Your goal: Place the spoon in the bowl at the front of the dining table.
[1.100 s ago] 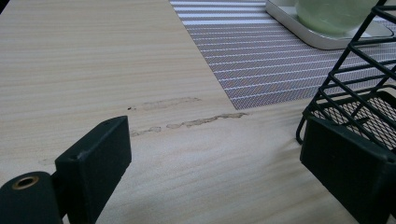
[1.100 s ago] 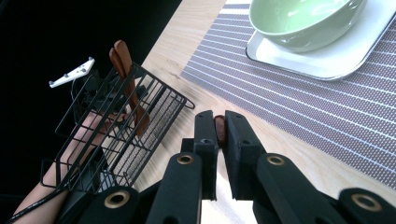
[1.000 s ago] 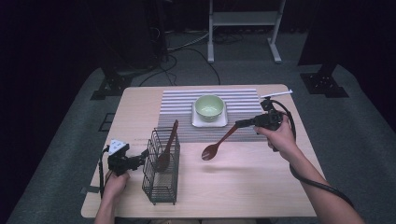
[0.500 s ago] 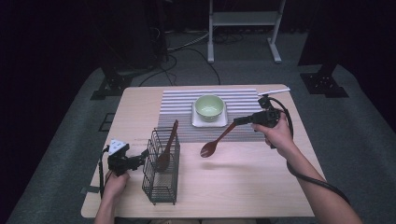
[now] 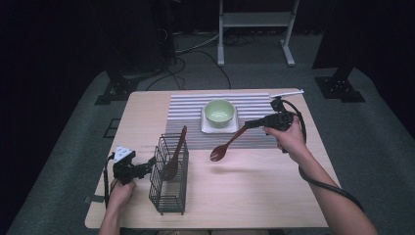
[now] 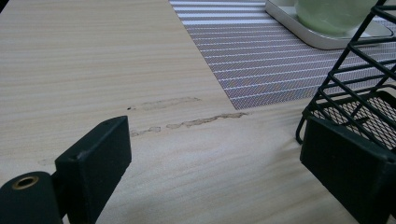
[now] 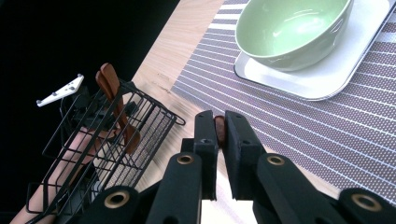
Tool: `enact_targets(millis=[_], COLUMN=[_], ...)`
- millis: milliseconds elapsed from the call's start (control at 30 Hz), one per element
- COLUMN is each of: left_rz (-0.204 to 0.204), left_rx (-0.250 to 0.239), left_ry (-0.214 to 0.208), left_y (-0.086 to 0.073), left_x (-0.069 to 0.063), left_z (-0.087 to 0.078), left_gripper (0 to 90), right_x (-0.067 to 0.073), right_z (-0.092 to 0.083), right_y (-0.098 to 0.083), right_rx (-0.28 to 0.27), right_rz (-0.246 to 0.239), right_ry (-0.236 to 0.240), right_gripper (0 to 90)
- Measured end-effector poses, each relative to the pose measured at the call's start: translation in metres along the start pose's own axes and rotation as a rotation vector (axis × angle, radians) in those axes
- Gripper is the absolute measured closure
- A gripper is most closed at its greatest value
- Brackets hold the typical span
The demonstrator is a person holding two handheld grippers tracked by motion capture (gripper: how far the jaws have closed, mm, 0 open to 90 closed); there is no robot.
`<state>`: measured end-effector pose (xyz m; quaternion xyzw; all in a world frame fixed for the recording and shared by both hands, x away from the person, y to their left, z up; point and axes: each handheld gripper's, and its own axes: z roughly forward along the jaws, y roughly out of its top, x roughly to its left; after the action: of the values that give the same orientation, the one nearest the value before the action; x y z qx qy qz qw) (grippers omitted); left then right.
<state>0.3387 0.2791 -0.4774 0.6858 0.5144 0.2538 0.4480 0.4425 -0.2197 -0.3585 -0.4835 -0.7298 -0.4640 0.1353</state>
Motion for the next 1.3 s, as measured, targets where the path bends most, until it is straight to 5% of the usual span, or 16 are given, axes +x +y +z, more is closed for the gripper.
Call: enact_targets(millis=[733,1300], left_rz=[0.000,0.001], left_rx=[-0.001,-0.001], left_ry=[-0.001,-0.001], left_y=[0.000,0.000], left_x=[0.000,0.000], left_z=[0.000,0.000], left_gripper=[8.1,8.1], right_x=[-0.007,0.000], right_z=[0.004,0.012], right_y=[0.010,0.025], right_rx=[-0.021,-0.041], right_rz=[0.018,0.009], right_ry=[-0.026,-0.043], right_gripper=[83.0,82.9])
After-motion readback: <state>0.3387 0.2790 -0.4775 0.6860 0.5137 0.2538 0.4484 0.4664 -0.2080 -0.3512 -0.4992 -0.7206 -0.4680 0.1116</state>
